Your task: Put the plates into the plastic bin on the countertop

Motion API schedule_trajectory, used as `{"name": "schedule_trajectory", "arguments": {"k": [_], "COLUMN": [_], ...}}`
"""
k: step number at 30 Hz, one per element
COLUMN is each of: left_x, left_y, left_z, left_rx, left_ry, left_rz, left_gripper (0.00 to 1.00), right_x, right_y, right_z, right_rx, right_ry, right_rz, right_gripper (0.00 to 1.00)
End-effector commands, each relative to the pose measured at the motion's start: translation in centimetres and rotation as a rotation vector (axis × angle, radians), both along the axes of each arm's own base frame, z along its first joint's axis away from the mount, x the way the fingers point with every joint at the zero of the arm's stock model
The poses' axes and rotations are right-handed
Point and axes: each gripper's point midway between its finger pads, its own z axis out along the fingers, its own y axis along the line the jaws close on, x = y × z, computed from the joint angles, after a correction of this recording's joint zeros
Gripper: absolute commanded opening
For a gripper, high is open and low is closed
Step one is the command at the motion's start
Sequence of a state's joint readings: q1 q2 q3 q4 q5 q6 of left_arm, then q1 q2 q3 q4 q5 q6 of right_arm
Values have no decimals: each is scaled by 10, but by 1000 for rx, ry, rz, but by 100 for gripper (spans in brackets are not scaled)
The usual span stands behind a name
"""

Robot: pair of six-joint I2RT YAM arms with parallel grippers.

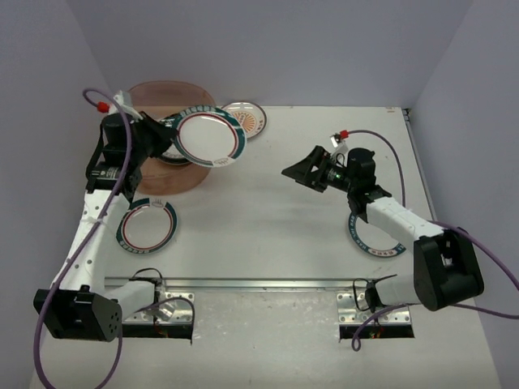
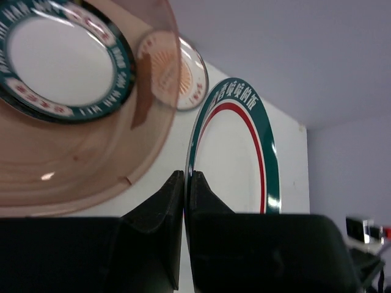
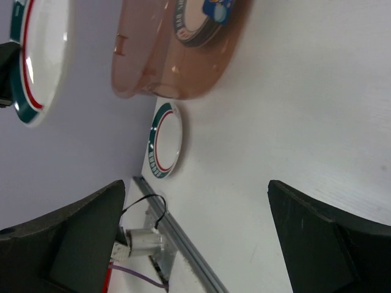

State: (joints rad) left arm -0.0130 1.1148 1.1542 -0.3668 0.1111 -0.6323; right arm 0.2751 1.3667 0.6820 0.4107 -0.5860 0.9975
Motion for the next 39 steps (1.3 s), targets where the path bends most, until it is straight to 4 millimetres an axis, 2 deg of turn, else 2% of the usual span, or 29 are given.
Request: {"name": "schedule_trajectory", "arguments": {"k": [1,3,6,8,9,11,12,13,15,16,21,22,23,25,26,28,31,32,33,34,36,39], "left_x": [27,40,61,85,98,120,130,144,161,166,177,176,175,175,176,180,182,182,182,188,188,189], "left_y": [82,111,131,142,146,151,150,147,152,151,155,158,158,156,156,153,149,145,146,147,145,141], "left_z": [57,45,36,16,0,-3,-14,-29,-61,-76,-108,-113,-118,-129,-133,-143,-160,-169,-176,-185,-197,-197], "left_rx": [-31,-23,-30,-18,-14,-21,-31,-79,-125,-147,-141,-137,-138,-136,-136,-137,-137,-142,-143,-141,-146,-148], "left_ry": [-131,-88,-93,-53,-19,-13,10,31,71,94,125,131,137,163,175,207,263,298,325,352,396,408], "left_rz": [371,491,554,588,588,577,555,510,485,474,483,496,498,485,482,461,439,427,428,427,418,397], "left_gripper": [0,0,0,0,0,0,0,0,0,0,2,7,18,42,46,70,100,100,100,100,100,100], "right_x": [-3,-10,-18,-26,-29,-35,-36,-39,-44,-45,-51,-52,-54,-57,-59,-56,-45,-37,-28,-26,-19,-17], "right_y": [-31,-37,-40,-40,-40,-39,-39,-38,-37,-36,-26,-23,-19,-14,-12,-11,-12,-21,-25,-30,-42,-48], "right_z": [-5,-10,-12,-14,-11,-10,-12,-10,-10,-10,-13,-13,-11,-10,-12,-16,-33,-48,-50,-59,-72,-79], "right_rx": [-30,-37,-44,-45,-44,-47,-52,-52,-50,-47,-14,1,19,48,56,51,-42,-102,-136,-170,-234,-313], "right_ry": [-33,-33,-42,-47,-64,-86,-88,-103,-113,-118,-97,-90,-83,-64,-51,-33,3,57,46,80,105,111], "right_rz": [-82,-90,-90,-78,-66,-43,-40,-24,-2,5,98,121,149,203,222,220,158,80,29,-10,-89,-123], "right_gripper": [99,99,99,99,99,99,99,99,99,99,99,99,99,99,99,99,99,99,99,99,99,99]}}
